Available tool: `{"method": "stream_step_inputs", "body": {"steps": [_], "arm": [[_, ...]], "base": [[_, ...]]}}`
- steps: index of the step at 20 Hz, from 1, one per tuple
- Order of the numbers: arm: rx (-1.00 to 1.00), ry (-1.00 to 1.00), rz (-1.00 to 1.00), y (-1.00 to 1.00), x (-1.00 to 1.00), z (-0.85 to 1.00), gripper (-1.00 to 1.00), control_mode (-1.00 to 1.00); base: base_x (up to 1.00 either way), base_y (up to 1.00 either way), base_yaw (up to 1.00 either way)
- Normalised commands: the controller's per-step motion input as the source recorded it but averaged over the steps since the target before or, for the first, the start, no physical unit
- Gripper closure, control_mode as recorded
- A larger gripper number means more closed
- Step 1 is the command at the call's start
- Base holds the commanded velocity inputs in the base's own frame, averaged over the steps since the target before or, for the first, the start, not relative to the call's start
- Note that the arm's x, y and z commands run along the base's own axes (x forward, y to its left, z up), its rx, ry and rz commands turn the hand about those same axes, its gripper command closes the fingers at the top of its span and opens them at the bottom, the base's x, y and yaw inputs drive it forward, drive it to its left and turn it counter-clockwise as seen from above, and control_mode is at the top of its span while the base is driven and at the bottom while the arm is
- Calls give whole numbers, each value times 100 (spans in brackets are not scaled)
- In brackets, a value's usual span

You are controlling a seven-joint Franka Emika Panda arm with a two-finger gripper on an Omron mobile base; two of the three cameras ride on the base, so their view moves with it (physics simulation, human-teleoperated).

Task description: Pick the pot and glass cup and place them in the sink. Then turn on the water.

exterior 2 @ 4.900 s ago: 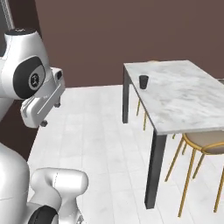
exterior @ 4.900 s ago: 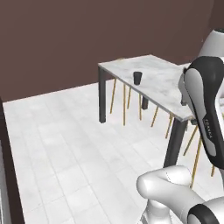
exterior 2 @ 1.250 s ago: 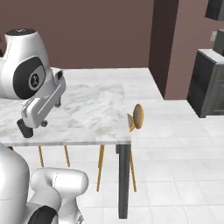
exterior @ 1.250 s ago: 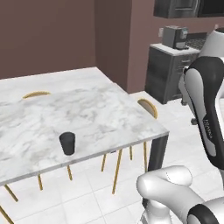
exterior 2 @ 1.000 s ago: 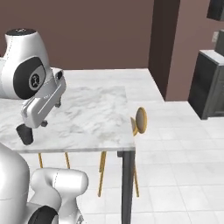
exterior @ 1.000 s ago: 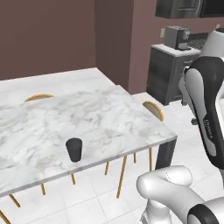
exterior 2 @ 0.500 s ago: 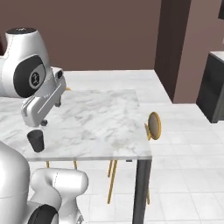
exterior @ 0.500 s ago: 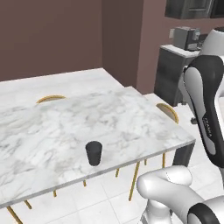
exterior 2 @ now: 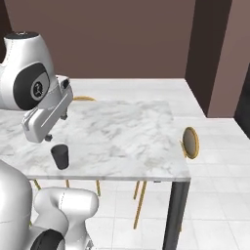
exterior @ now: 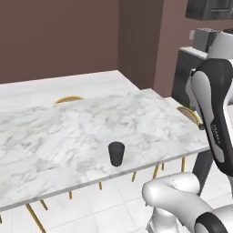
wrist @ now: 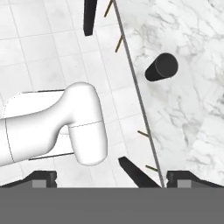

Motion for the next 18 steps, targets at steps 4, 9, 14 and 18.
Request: {"method": "stream_step_inputs", "body": {"steps": [4,9,14,18], "arm": [[0,0,0,0,0,0,-100,100],[0,0,0,0,0,0,-100,100],[0,0,0,0,0,0,-100,100],[0,0,0,0,0,0,-100,100]], "base": [[36,33,24],[34,29,27],[27,19,23],[23,14,19]]}}
